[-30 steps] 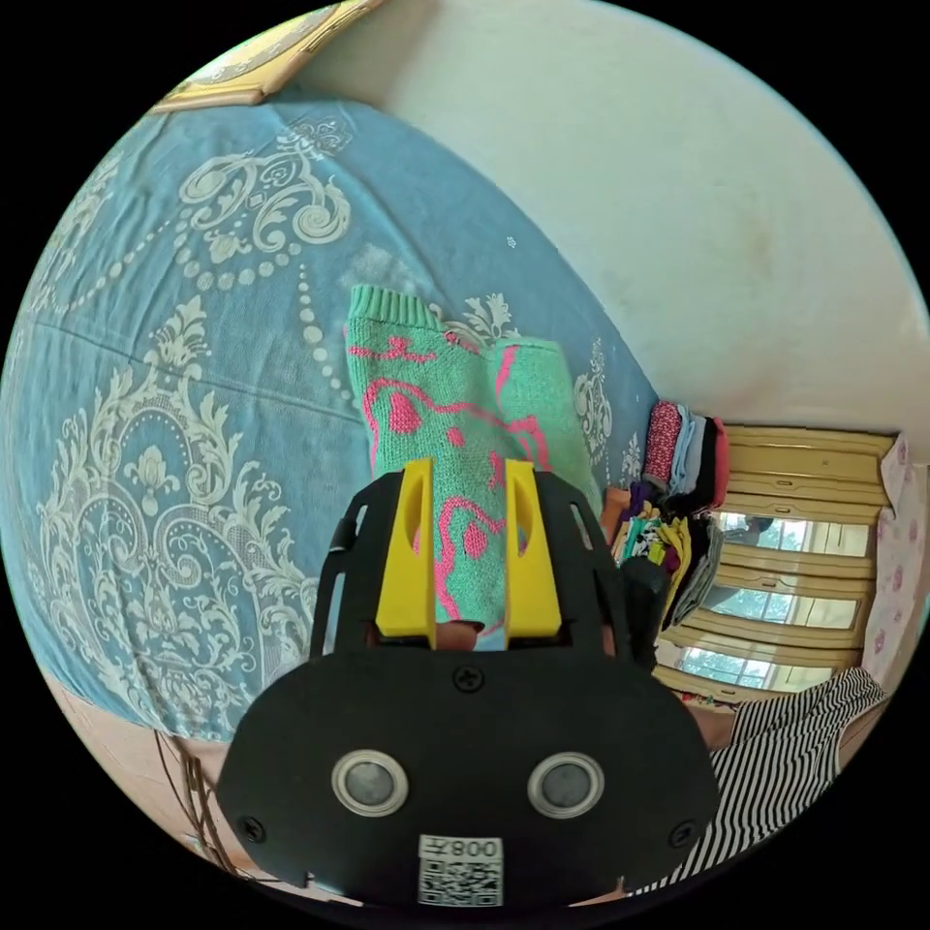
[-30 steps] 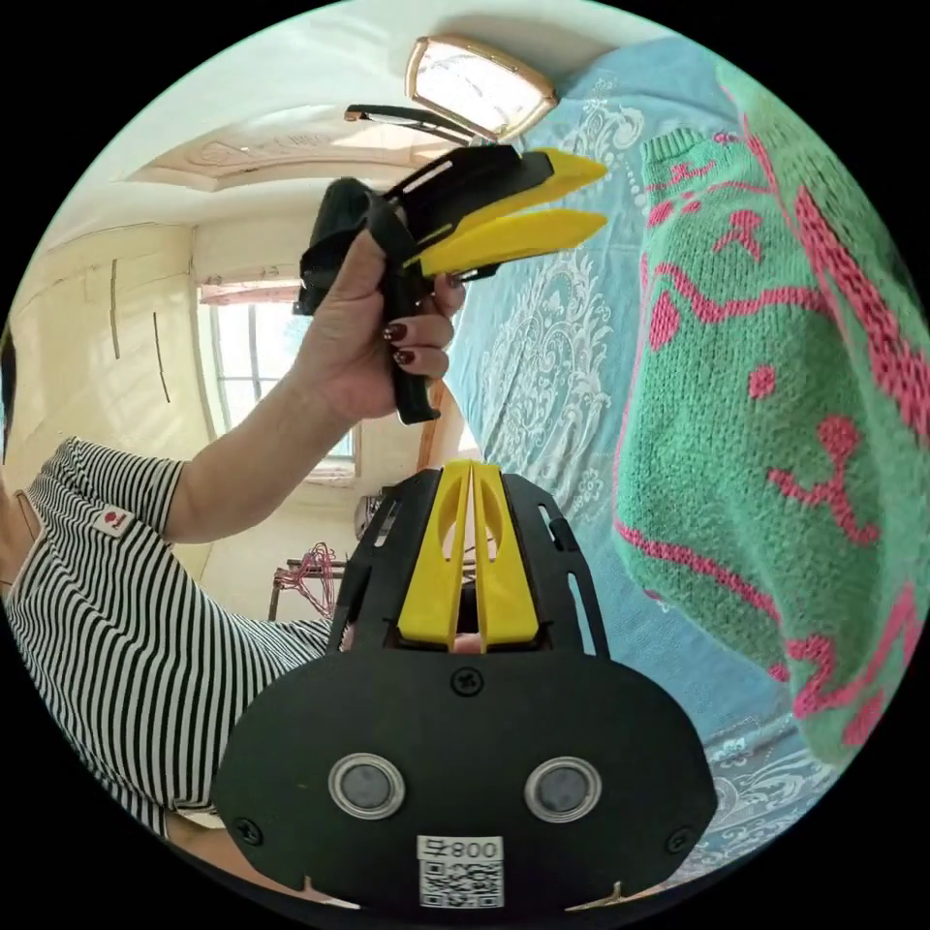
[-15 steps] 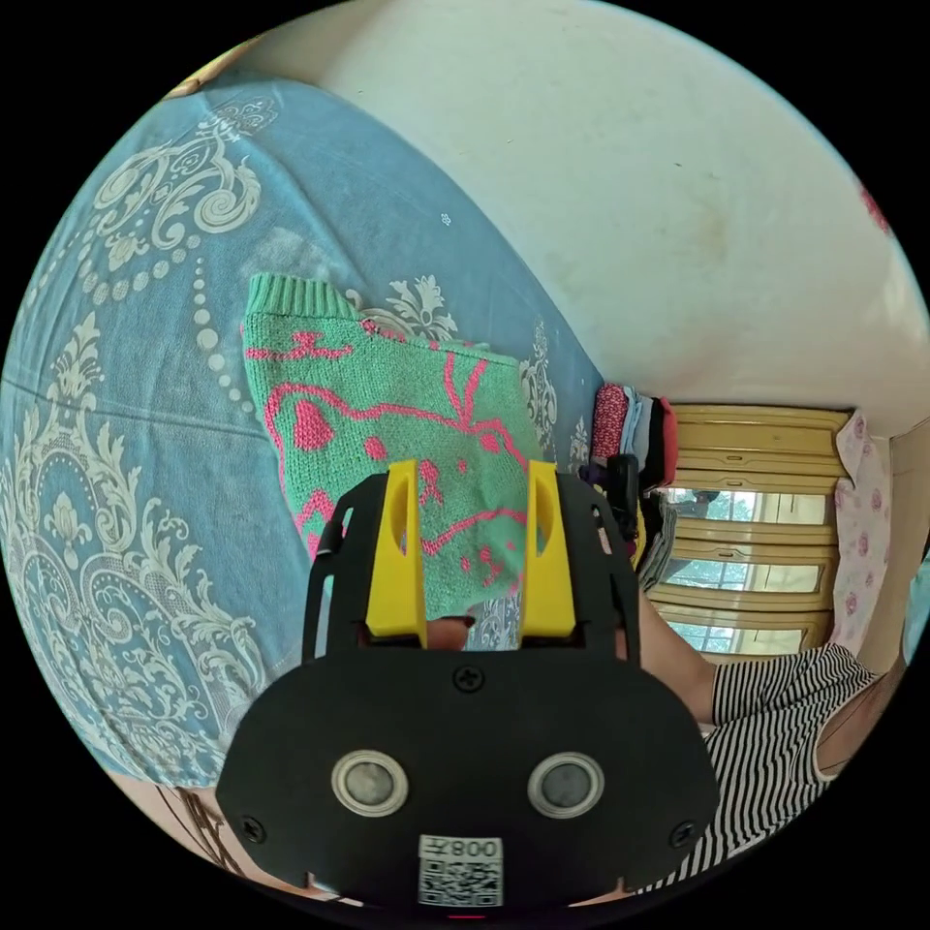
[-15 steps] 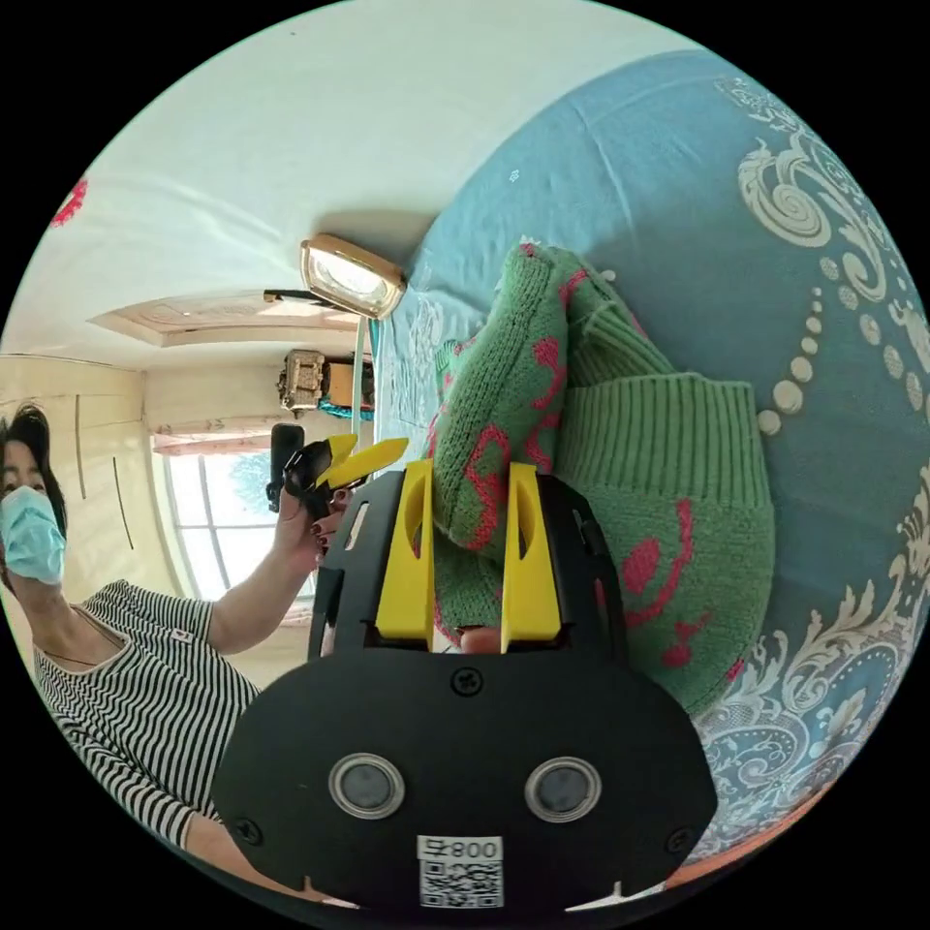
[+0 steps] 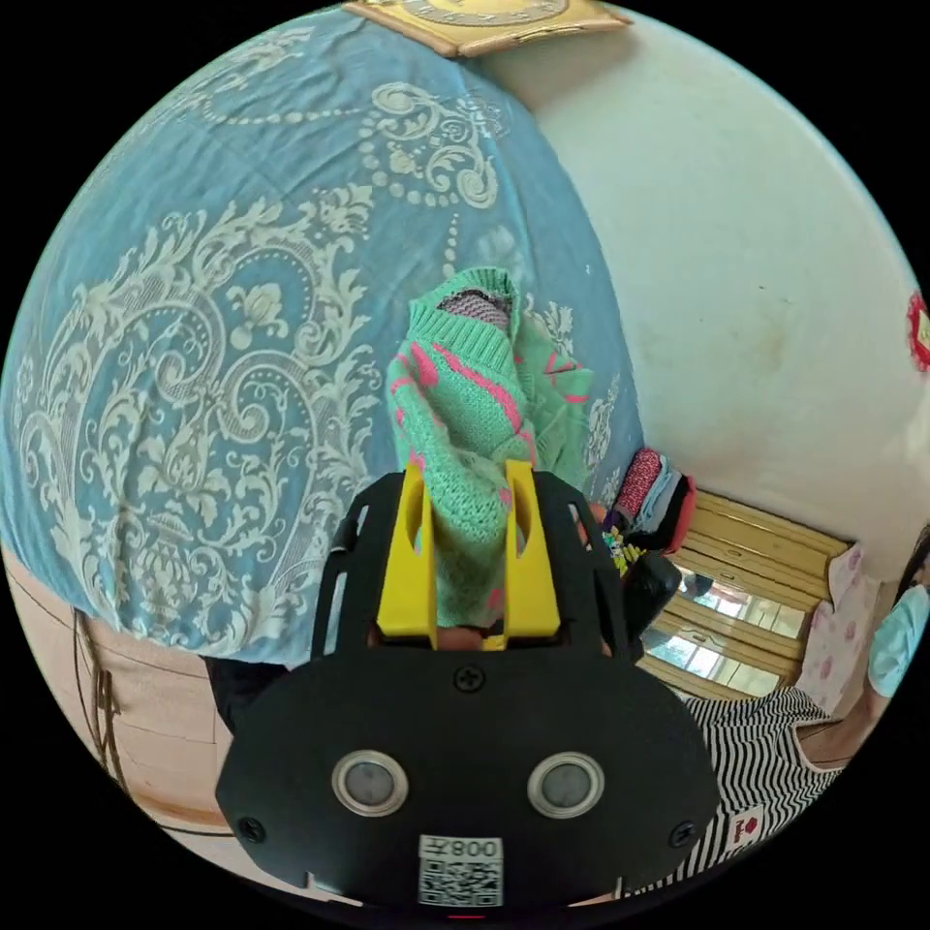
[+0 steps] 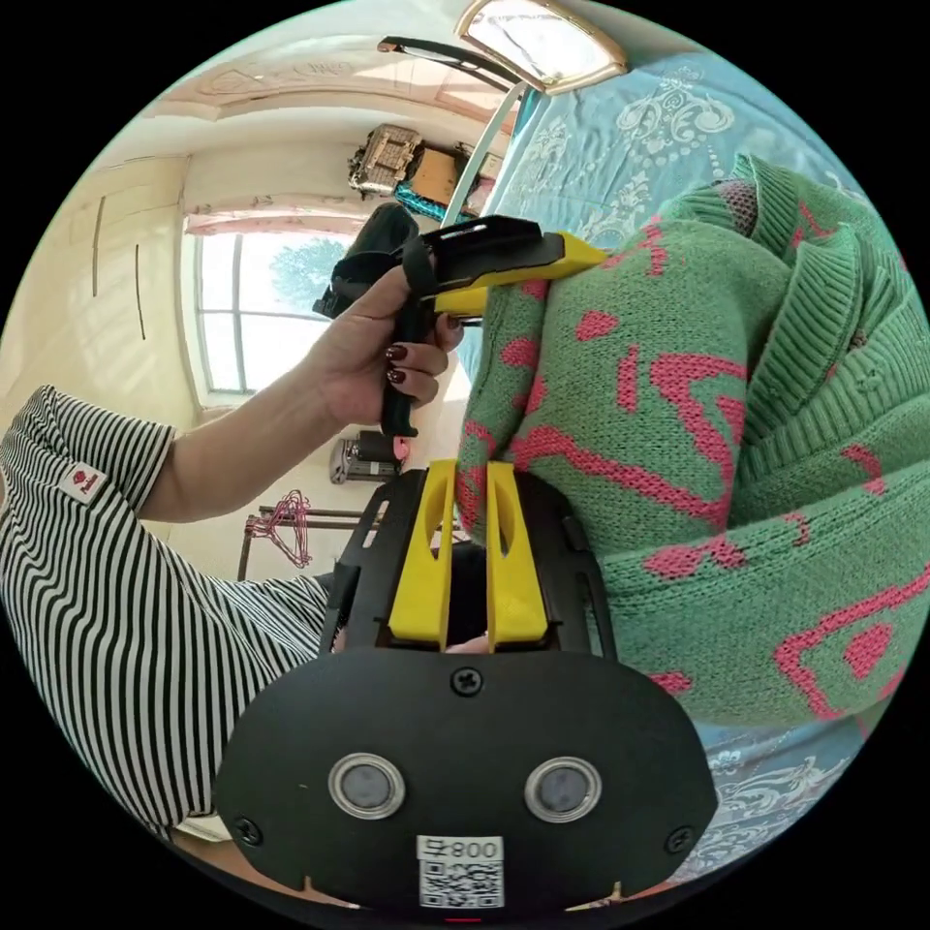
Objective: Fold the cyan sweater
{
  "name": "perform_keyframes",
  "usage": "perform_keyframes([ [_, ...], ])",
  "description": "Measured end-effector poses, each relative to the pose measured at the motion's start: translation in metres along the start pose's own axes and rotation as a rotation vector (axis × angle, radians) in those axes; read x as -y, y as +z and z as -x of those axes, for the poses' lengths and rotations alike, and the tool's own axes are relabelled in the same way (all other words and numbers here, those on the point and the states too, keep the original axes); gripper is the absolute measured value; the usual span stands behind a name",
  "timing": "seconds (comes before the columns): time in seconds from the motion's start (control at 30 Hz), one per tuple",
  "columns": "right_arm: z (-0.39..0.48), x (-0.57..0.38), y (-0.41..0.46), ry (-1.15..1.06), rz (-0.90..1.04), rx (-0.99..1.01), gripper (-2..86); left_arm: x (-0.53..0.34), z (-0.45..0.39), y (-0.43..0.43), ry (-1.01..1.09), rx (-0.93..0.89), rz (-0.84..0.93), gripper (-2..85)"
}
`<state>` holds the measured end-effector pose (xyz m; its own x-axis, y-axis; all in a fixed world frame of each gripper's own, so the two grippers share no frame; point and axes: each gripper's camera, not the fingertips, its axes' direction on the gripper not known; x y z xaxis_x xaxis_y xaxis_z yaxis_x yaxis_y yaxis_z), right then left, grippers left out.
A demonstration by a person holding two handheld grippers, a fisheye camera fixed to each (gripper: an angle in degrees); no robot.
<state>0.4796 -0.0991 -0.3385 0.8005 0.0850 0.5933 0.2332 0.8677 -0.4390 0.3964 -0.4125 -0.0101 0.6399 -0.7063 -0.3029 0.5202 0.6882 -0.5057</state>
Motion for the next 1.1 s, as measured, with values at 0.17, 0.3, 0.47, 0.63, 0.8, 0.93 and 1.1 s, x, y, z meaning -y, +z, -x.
perform_keyframes([
  [0.17, 0.021, -0.002, -0.102, 0.013, -0.253, -0.148, 5.7, -0.023, 0.049, -0.048, -0.081, -0.129, -0.055, 9.7],
  [0.3, -0.001, 0.021, -0.184, 0.129, -0.374, -0.508, 9.0, -0.022, 0.045, -0.076, -0.02, -0.147, -0.049, 9.5],
  [0.47, -0.045, 0.084, -0.236, 0.292, -0.318, -0.731, 11.2, -0.016, 0.033, -0.105, 0.039, -0.22, -0.057, 10.3],
  [0.63, -0.07, 0.112, -0.228, 0.386, -0.122, -0.839, 10.9, -0.021, 0.035, -0.128, -0.025, -0.308, -0.114, 10.5],
  [0.8, -0.072, 0.09, -0.229, 0.48, -0.168, -0.689, 8.1, -0.031, 0.034, -0.148, -0.129, -0.394, -0.168, 9.4],
  [0.93, -0.027, 0.049, -0.252, 0.425, -0.241, -0.556, 6.7, -0.038, 0.007, -0.184, -0.083, -0.438, -0.191, 8.5],
  [1.1, 0.069, -0.021, -0.275, 0.327, -0.325, -0.499, 5.7, -0.039, -0.034, -0.251, 0.024, -0.524, -0.218, 8.2],
])
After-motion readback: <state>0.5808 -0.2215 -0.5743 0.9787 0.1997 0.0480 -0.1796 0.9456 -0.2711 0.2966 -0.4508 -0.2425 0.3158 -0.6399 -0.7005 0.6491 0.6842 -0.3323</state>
